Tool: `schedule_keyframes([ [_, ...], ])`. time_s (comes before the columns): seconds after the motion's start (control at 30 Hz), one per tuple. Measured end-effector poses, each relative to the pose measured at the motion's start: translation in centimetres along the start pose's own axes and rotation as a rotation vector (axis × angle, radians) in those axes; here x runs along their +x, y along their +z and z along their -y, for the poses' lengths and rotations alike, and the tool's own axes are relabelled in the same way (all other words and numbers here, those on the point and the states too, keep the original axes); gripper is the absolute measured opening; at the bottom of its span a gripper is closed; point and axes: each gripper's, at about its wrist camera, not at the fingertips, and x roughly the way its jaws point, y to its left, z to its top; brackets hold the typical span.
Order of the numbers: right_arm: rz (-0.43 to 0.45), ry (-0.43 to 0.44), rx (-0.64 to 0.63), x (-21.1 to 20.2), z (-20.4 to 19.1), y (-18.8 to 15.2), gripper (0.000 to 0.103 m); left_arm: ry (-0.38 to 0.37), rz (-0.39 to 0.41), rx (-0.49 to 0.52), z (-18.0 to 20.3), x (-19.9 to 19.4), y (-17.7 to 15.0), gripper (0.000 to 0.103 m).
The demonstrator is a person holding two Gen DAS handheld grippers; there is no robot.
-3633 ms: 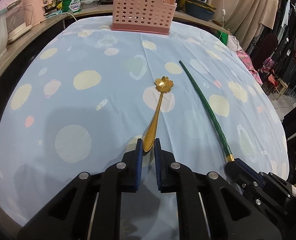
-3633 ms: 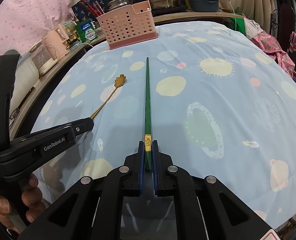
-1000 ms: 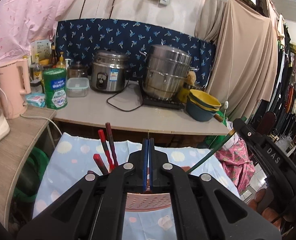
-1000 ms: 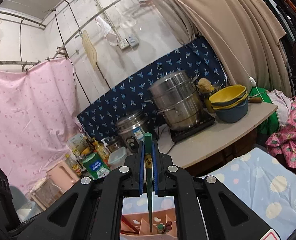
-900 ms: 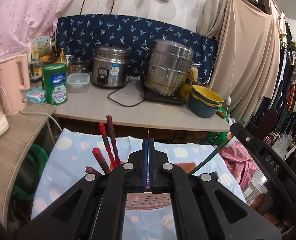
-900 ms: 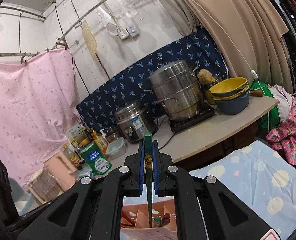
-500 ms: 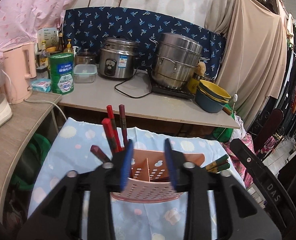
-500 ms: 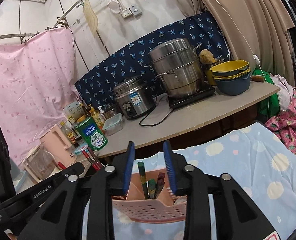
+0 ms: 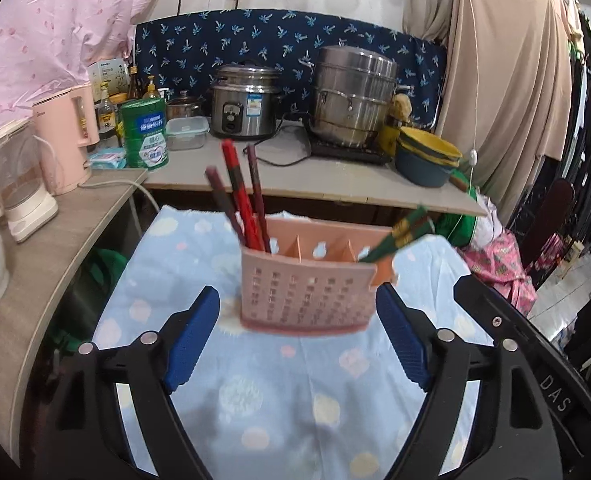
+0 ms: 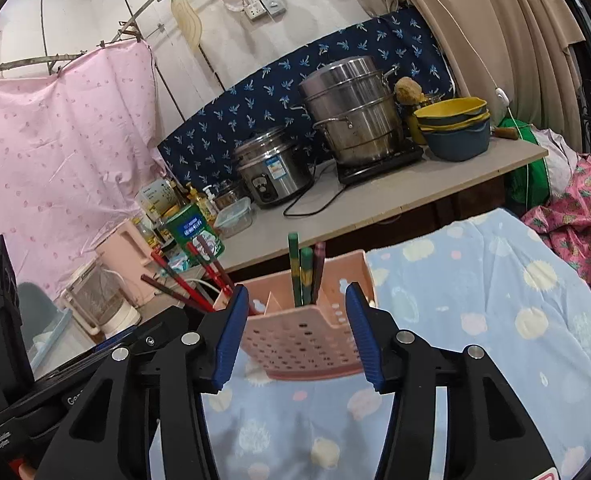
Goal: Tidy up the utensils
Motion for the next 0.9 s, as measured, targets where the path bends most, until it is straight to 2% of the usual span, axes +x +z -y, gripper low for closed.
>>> schedule_keyframes([
  [0.23,-0.041,-0.044,-0.024,-3.2,0.2,-3.7,0.056,0.032,-0.049,0.003,-0.1,-2.3,-3.9,0.082],
  [0.33,-0.04,-0.069,-0.061,-4.8,-0.1,-5.0,0.062,0.051,-0.062,0.006,0.1,-3.2,-5.5,0.084],
  [0.47,-0.051,-0.107,-0.111,-6.6,-0.6,-6.7,0.063,0.076,-0.089,0.003,0.2,-4.2,-7.4,0.085],
  [0.6,-0.069,-0.132,-0.135,-8.2,-0.4,-8.4,0.068,0.116,-0.103,0.001,0.1,-5.1,-9.3,0.092],
  [0.77,-0.085,-0.167,-0.151,-9.8,-0.1,-10.3,0.073,0.176,-0.138,0.022,-0.2,-5.6,-11.9,0.093],
  [0.9,-0.104,-0.194,-0.165,-10.7,0.2,-11.6,0.075,0.195,-0.164,0.013,-0.9,-6.0,-13.7,0.093],
])
